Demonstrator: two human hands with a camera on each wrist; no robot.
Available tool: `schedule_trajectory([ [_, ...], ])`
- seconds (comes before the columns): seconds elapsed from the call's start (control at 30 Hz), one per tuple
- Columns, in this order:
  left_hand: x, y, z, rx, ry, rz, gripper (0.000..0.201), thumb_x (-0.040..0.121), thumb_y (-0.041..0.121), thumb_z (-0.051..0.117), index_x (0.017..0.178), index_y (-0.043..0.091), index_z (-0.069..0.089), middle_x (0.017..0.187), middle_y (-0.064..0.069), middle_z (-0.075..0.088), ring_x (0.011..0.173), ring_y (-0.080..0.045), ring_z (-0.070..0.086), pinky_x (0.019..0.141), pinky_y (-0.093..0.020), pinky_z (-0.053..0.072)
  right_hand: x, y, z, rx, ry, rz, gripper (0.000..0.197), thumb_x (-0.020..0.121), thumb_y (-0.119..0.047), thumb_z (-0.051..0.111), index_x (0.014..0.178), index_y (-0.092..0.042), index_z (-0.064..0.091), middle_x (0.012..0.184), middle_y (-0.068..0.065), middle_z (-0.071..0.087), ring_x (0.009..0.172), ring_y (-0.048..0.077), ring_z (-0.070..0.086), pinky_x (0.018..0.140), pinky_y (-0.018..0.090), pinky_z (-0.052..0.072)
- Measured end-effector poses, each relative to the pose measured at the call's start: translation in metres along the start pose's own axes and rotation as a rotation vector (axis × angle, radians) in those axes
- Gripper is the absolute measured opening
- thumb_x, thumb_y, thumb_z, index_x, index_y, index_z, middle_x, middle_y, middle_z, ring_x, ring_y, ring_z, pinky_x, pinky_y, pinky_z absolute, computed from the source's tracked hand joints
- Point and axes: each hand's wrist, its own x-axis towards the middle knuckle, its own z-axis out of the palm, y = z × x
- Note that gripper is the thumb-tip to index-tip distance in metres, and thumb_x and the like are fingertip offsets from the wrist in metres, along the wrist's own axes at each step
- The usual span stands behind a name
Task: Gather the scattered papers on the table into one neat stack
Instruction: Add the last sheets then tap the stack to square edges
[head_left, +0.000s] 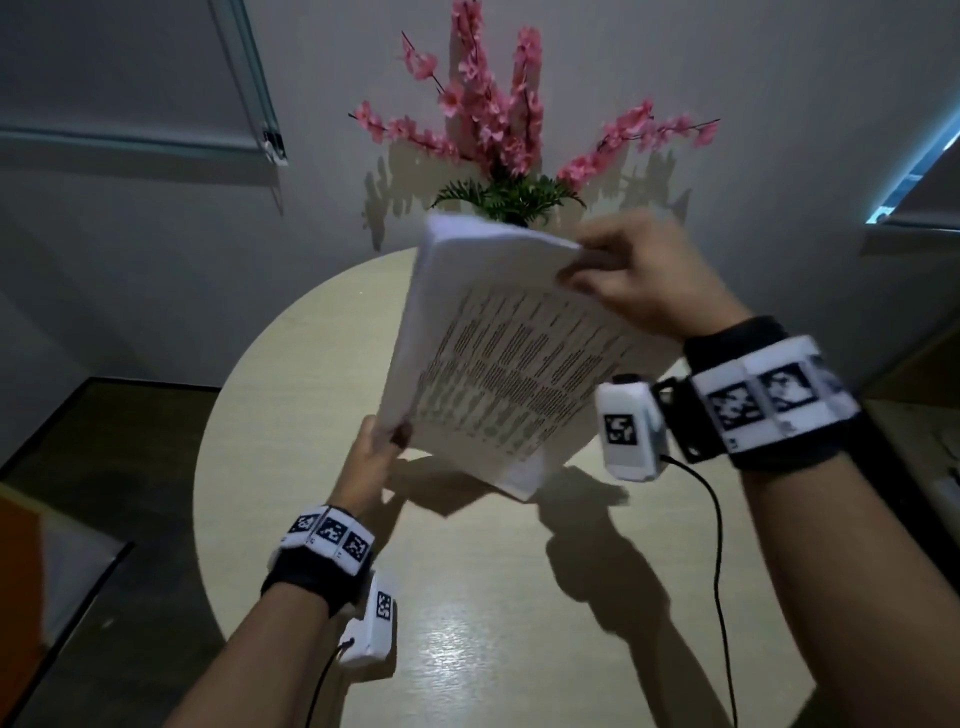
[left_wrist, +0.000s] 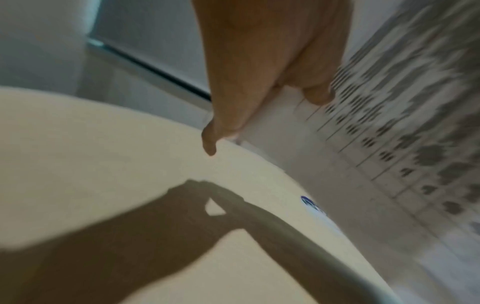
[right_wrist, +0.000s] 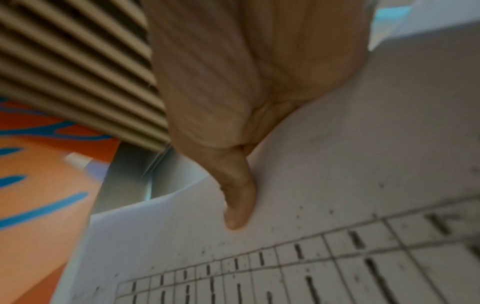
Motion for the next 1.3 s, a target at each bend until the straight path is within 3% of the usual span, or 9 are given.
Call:
schedule_trajectory([
  [0.13, 0.001, 0.009, -0.02, -0.397, 0.051, 0.03, 0.018, 0.085, 0.036, 0.06, 0.093, 0.02, 0.058, 0.091, 0.005, 0.073, 0.094, -0.016, 0.065, 0.082, -0.034, 0.049, -0.026, 0.043, -0.023, 0.432, 0.162, 0.082, 0.01, 0.079, -0.002, 0.066, 0.082, -0.01, 0.063, 0.05, -0.032, 0.059, 0.053, -0.018, 0.05, 0.054, 0.0, 0.037],
  [0.23, 0.008, 0.033, -0.021, -0.512, -0.002, 0.039, 0.078, 0.071, 0.042, 0.074, 0.132, 0.007, 0.041, 0.134, -0.008, 0.059, 0.121, -0.018, 0.058, 0.1, -0.044, 0.048, -0.048, 0.07, -0.004, 0.561, 0.281, 0.196, 0.029, 0.085, 0.005, 0.058, 0.075, -0.022, 0.061, 0.056, -0.027, 0.066, 0.055, -0.013, 0.056, 0.058, 0.004, 0.044],
  [0.5, 0.004, 0.058, 0.008, -0.176, 0.227, 0.377, 0.017, 0.087, -0.004, 0.053, 0.101, 0.006, 0.056, 0.066, 0.017, 0.07, 0.057, 0.012, 0.063, 0.058, -0.014, 0.05, -0.093, 0.107, 0.068, 0.633, 0.56, 0.426, 0.028, 0.087, -0.001, 0.056, 0.081, -0.028, 0.059, 0.073, -0.018, 0.069, 0.073, -0.003, 0.06, 0.071, 0.018, 0.05],
  [0.6, 0.008, 0.042, 0.003, -0.167, 0.25, 0.31, 0.021, 0.082, 0.0, 0.063, 0.101, 0.006, 0.057, 0.073, 0.011, 0.066, 0.061, 0.005, 0.062, 0.052, -0.009, 0.049, -0.106, 0.109, 0.098, 0.726, 0.514, 0.556, 0.035, 0.086, 0.005, 0.055, 0.113, -0.017, 0.052, 0.107, 0.007, 0.061, 0.098, 0.017, 0.058, 0.081, 0.022, 0.051],
  [0.73, 0.005, 0.028, 0.004, -0.173, 0.161, 0.206, 0.025, 0.085, -0.001, 0.059, 0.108, 0.007, 0.054, 0.087, -0.002, 0.062, 0.076, -0.011, 0.059, 0.048, -0.01, 0.051, -0.112, 0.1, 0.113, 0.812, 0.538, 0.738, 0.041, 0.086, 0.011, 0.05, 0.112, -0.016, 0.035, 0.101, 0.0, 0.053, 0.088, 0.008, 0.054, 0.06, -0.002, 0.044],
  [0.83, 0.008, 0.028, 0.002, -0.181, 0.137, 0.202, 0.025, 0.086, -0.003, 0.056, 0.108, 0.008, 0.052, 0.087, -0.002, 0.061, 0.077, -0.014, 0.058, 0.046, -0.01, 0.05, -0.104, 0.092, 0.101, 0.66, 0.563, 0.614, 0.046, 0.084, 0.01, 0.049, 0.119, -0.015, 0.032, 0.104, -0.006, 0.047, 0.093, 0.005, 0.052, 0.079, 0.003, 0.044],
  [0.93, 0.008, 0.029, 0.003, -0.201, 0.111, 0.196, 0.025, 0.087, -0.006, 0.052, 0.109, 0.008, 0.05, 0.083, -0.001, 0.059, 0.073, -0.01, 0.056, 0.043, -0.009, 0.048, -0.088, 0.088, 0.093, 0.013, 0.409, 0.527, 0.051, 0.078, 0.002, 0.051, 0.126, -0.013, 0.045, 0.134, 0.009, 0.04, 0.127, 0.024, 0.036, 0.11, 0.043, 0.024],
  [1.07, 0.012, 0.03, 0.002, -0.116, 0.078, 0.215, 0.025, 0.085, -0.007, 0.054, 0.107, 0.005, 0.053, 0.085, -0.001, 0.061, 0.078, -0.011, 0.058, 0.057, -0.014, 0.051, -0.062, 0.062, 0.111, -0.452, -0.018, 0.386, 0.037, 0.085, -0.012, 0.048, 0.122, -0.015, 0.049, 0.144, 0.005, 0.04, 0.143, 0.027, 0.018, 0.108, 0.067, 0.001],
  [1.3, 0.007, 0.052, 0.004, -0.048, 0.157, 0.351, 0.019, 0.086, 0.004, 0.06, 0.08, 0.02, 0.053, 0.087, 0.003, 0.058, 0.084, -0.009, 0.059, 0.066, -0.015, 0.05, -0.033, 0.02, 0.121, -0.092, 0.044, 0.042, 0.016, 0.073, -0.002, 0.043, 0.083, -0.011, 0.052, 0.073, 0.006, 0.058, 0.071, 0.027, 0.054, 0.09, 0.037, 0.034],
])
